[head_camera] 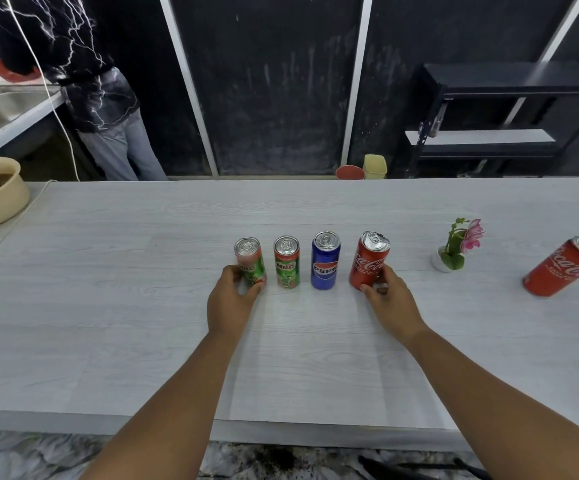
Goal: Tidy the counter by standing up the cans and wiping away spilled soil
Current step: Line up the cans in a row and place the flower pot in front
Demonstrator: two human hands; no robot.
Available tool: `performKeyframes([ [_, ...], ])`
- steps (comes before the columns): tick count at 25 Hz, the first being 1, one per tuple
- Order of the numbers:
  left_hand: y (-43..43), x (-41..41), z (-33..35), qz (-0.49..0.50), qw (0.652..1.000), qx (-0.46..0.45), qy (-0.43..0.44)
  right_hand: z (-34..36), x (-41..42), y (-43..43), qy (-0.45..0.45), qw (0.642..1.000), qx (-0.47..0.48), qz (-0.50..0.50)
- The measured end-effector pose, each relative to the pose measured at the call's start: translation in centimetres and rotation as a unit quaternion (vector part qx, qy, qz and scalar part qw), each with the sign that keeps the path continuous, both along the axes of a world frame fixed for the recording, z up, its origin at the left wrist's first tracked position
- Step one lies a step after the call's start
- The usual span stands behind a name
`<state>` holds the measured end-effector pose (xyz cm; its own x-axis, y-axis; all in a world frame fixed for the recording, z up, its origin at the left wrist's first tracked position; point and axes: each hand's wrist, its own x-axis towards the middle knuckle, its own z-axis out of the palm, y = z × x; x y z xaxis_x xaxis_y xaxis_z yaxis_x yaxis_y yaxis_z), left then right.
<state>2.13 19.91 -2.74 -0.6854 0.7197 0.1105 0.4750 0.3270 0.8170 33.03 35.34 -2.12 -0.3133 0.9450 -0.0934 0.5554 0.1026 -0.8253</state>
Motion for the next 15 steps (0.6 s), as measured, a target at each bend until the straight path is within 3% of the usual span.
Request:
performKeyframes([
  [5,-1.2,1.4,-0.4,0.033,0.999,-0.004,-0.032,0.3,0.5,-0.9,0.011,1.000,-0.010,0.001],
  [7,-2.8,4.3,-1.4,0.043,0.999,-0.009,0.014,0.0,1.8,-1.9,0.005,1.000,0.006,-0.021],
  [9,-3.9,8.4,-2.4,-0.041,0.993,-0.011,0.108,-0.4,3.7,-3.0,-0.051,0.995,0.065,-0.052],
  [12,-3.1,14.1,-3.1,-0.216,0.957,0.004,0.191,-0.5,6.9,-4.2,-0.123,0.978,0.146,-0.081],
  [15,0.1,19.2,-2.9,-0.313,0.922,0.009,0.229,0.0,10.7,-3.9,-0.117,0.975,0.133,-0.134],
])
